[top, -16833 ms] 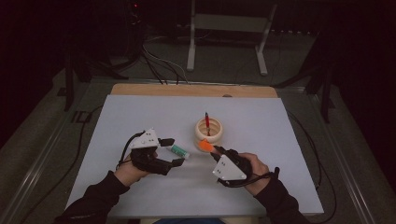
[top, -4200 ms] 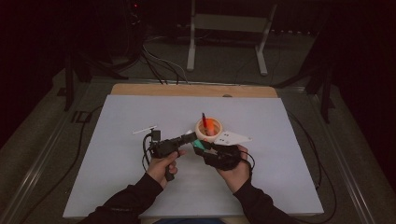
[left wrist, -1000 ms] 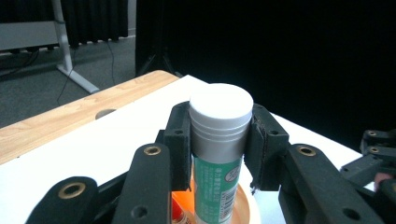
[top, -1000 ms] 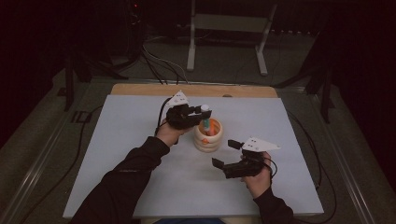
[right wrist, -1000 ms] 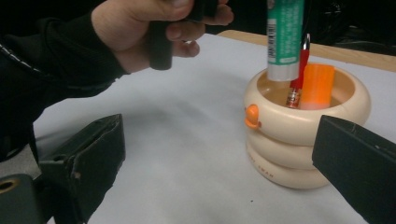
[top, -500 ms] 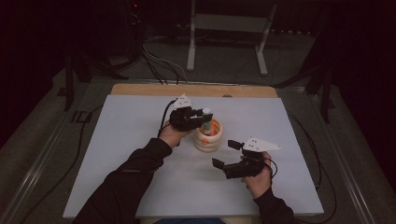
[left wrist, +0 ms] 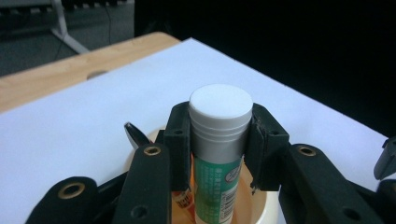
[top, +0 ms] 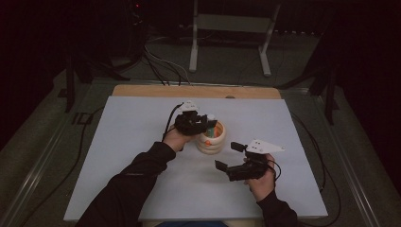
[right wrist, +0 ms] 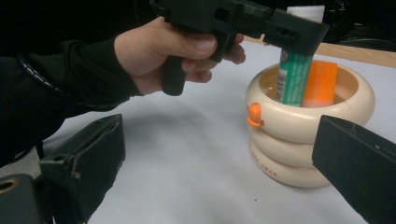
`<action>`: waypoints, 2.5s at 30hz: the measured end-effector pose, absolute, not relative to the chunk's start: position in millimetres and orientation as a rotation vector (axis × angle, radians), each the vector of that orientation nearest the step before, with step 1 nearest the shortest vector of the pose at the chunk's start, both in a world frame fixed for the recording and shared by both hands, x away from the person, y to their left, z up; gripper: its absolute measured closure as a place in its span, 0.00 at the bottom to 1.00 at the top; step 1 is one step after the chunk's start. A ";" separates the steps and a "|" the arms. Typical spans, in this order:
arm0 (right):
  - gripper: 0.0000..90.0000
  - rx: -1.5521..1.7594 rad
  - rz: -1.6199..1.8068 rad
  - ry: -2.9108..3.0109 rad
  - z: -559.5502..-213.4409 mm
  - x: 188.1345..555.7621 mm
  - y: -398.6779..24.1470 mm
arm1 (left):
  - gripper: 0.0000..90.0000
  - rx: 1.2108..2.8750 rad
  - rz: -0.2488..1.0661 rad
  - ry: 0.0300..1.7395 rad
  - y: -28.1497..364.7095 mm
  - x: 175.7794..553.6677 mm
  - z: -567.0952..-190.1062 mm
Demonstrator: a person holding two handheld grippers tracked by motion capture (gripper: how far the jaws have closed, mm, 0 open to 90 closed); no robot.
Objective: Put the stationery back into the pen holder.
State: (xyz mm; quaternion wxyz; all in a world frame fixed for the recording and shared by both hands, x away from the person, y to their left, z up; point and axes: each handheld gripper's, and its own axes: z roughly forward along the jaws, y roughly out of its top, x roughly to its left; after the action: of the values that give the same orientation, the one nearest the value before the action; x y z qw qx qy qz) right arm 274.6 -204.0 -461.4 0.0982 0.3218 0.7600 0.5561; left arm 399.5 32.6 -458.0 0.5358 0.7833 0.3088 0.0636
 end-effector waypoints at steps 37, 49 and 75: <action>0.03 0.971 1.640 2.220 -461.6 276.2 -213.6 | 0.00 1.842 0.151 0.682 54.9 378.7 -420.9; 0.03 0.990 1.595 2.197 -464.5 274.8 -228.1 | 0.00 1.841 0.138 0.654 84.2 367.9 -413.3; 0.03 1.042 1.563 2.159 -468.7 269.8 -254.0 | 0.00 1.860 0.201 0.662 147.1 321.5 -429.2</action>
State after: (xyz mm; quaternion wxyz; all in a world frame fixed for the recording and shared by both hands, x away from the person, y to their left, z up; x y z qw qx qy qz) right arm 269.8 -254.0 -468.7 0.1395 0.3605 0.7470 0.5409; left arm 321.5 147.1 -429.2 0.5466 0.7849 0.2794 0.0846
